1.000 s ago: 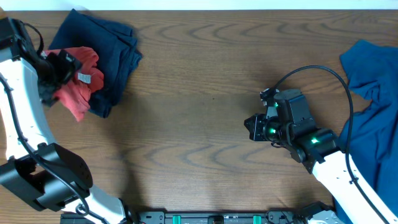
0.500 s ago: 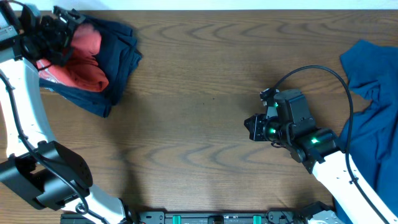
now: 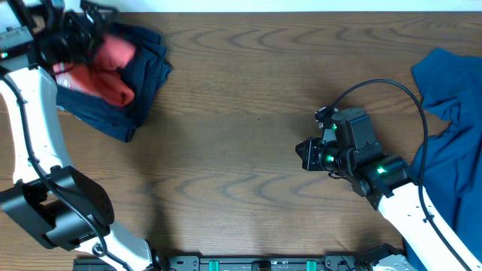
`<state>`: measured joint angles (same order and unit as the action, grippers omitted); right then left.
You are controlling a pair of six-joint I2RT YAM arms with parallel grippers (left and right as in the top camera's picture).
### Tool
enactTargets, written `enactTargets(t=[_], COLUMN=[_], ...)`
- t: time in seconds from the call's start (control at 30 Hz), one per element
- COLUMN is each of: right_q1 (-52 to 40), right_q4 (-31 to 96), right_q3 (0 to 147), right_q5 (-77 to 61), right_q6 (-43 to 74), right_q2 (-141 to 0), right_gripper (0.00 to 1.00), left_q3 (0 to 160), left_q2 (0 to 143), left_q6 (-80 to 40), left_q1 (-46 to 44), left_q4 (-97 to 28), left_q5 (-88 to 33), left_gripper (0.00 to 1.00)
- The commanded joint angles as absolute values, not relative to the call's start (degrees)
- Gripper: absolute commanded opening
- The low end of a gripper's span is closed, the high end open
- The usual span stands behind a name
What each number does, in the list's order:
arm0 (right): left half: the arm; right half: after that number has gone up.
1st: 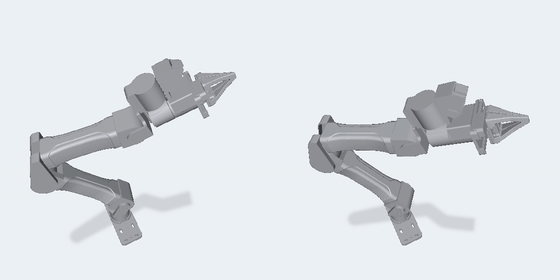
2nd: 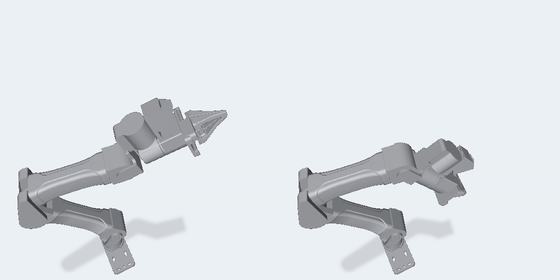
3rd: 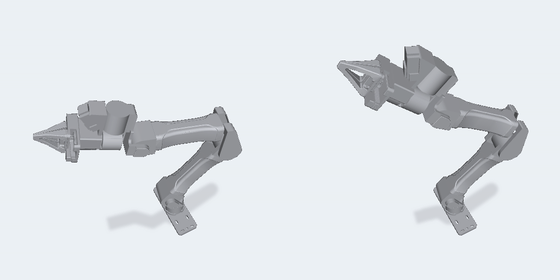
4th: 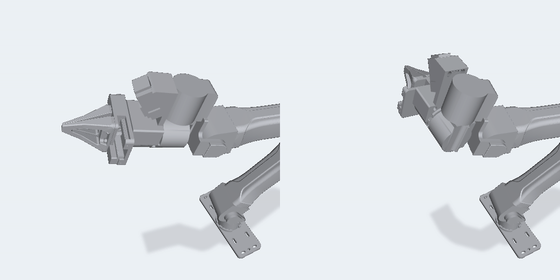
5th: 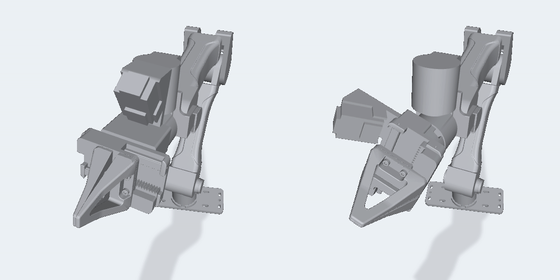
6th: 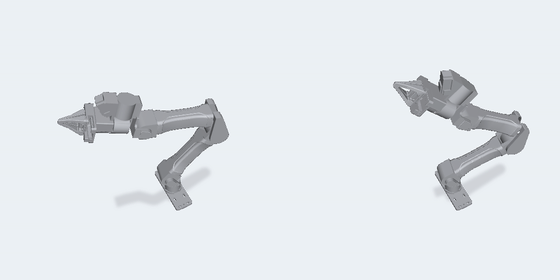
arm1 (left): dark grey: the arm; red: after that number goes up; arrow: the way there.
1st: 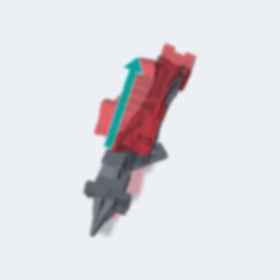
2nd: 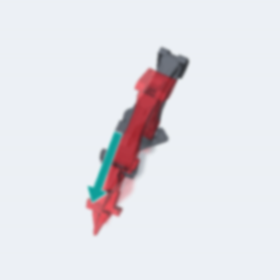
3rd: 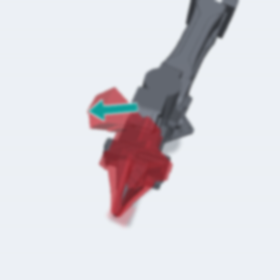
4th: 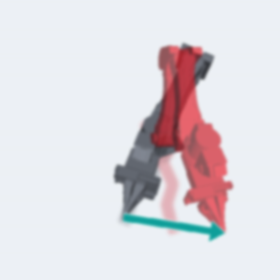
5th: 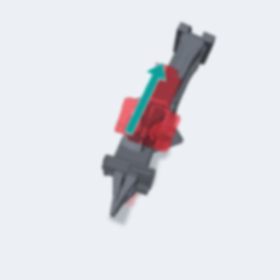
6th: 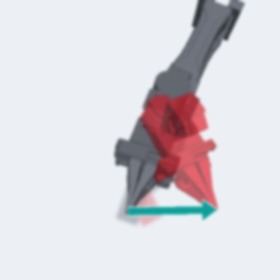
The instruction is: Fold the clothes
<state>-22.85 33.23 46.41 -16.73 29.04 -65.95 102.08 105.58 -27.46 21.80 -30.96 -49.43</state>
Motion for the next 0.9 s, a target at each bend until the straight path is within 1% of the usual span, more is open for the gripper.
enactTargets(t=[0.0,0.03,0.1,0.13,0.17,0.2,0.27,0.33,0.4,0.5,0.53,0.57,0.6,0.63,0.77,0.8,0.83,0.87], right_q1=[-22.2,-22.2,-22.17,-22.17,-22.17,-22.17,-22.2,-22.17,-22.17,-22.17,-22.17,-22.17,-22.17,-22.17,-22.17,-22.17,-22.17,-22.17], right_q4=[33.3,33.28,33.28,33.28,33.28,33.28,33.28,33.21,33.12,33.1,33.1,33.15,33.21,33.26,33.21,33.23,33.23,33.23], right_q3=[46.5,46.5,46.5,46.5,46.5,46.5,46.5,46.5,46.5,46.5,46.5,46.5,46.5,46.5,46.5,46.5,46.5,46.5], right_q5=[-17.19,-17.23,-17.37,-17.37,-17.37,-17.37,-17.37,-17.34,-17.32,-17.32,-17.34,-17.34,-17.34,-17.37,-17.34,-17.34,-17.34,-17.34], right_q6=[28.01,28.01,28.01,28.01,28.01,28.01,28.01,28.01,28.01,28.01,28.01,28.01,28.01,28.01,28.01,28.01,28.01,28.01], right_q2=[-66.02,-66.02,-66.02,-66.02,-66.02,-66.02,-66.02,-66.02,-66.02,-66.02,-66.02,-66.02,-66.02,-66.02,-66.02,-66.02,-66.02,-66.02], right_gripper=[0.09,0.09,0.09,0.09,0.09,0.09,0.1,0.1,0.11,0.11,0.11,0.11,0.11,0.11,0.11,0.11,0.11,0.11], left_q3=[102.61,102.61,102.61,102.63,102.63,102.61,102.56,102.1,101.14,100.6,100.6,100.62,100.64,100.75,100.92,101.14,101.49,101.75], left_q2=[105.65,105.78,105.95,105.95,105.95,106.0,106.52,107.11,107.22,107.22,107.22,107.18,107.09,107.02,105.93,105.54,104.99,104.49], left_q6=[-36.69,-37.23,-37.08,-34.74,-29.36,-26.65,-25.47,-25.52,-25.5,-25.5,-25.5,-25.47,-25.47,-25.5,-25.45,-24.91,-21.8,-18.96], left_q1=[21.85,21.82,21.76,21.76,21.71,21.63,20.84,19.44,17.98,16.32,15.99,15.75,15.7,15.73,15.94,15.94,15.94,15.94], left_q4=[-34.59,-35.75,-39.59,-43.99,-50.94,-57.19,-69.8,-78.02,-82.28,-83.74,-83.7,-83.53,-83.37,-83.46,-83.02,-82.81,-81.89,-80.77], left_q5=[-34.94,-32.42,-31.92,-31.86,-30.65,-27.2,-14.37,-3.44,2.59,6.55,6.7,6.68,6.68,6.68,6.48,6.0,3.25,-0.36], left_gripper=[0.98,0.98,0.98,0.98,0.98,0.98,0.98,0.98,0.98,0.99,0.95,0.81,0.51,0.06,0.06,0.15,0.52,0.98])
